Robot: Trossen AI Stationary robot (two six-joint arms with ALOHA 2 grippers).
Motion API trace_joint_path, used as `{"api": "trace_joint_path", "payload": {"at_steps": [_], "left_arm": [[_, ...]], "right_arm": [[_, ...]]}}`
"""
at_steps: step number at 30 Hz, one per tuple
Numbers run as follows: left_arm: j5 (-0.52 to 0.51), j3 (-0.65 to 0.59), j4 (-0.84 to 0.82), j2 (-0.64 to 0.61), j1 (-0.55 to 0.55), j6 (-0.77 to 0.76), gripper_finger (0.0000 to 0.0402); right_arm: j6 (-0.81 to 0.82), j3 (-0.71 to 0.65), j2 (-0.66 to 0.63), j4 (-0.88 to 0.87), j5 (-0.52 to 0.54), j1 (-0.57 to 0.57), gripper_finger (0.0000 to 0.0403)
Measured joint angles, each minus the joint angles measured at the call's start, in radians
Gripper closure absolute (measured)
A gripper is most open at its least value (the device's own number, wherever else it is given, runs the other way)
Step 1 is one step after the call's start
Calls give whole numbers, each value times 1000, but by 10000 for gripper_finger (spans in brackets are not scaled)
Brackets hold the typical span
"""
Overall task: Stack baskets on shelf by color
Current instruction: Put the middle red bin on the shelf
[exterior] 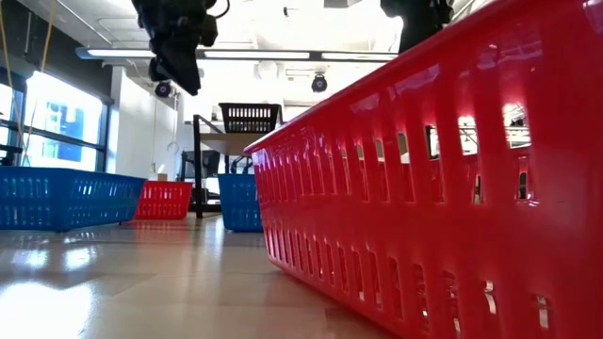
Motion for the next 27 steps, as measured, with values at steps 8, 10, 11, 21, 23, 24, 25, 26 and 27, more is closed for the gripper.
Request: {"api": "trace_joint_path", "payload": {"at_steps": [8,10,11,21,23,24,25,26,27], "left_arm": [[17,-43,39,0,-4,43,317],[17,-43,40,0,-10,44,317],[17,-43,42,0,-13,45,317],[17,-43,44,0,-19,45,317],[18,-43,44,0,-19,45,317],[17,-43,44,0,-19,45,317],[17,-43,44,0,-19,45,317],[17,-43,44,0,-19,45,317],[17,-43,44,0,-19,45,317]], "right_arm": [[174,0,52,-73,46,85,277],[224,0,64,-90,46,108,277],[250,0,72,-98,47,120,277],[483,-159,99,-76,-10,206,277],[497,-197,99,-35,-21,222,277],[500,-216,99,-7,-24,228,277],[501,-234,99,25,-29,231,277],[503,-253,99,61,-34,235,277],[509,-273,99,89,-44,237,277]]}}
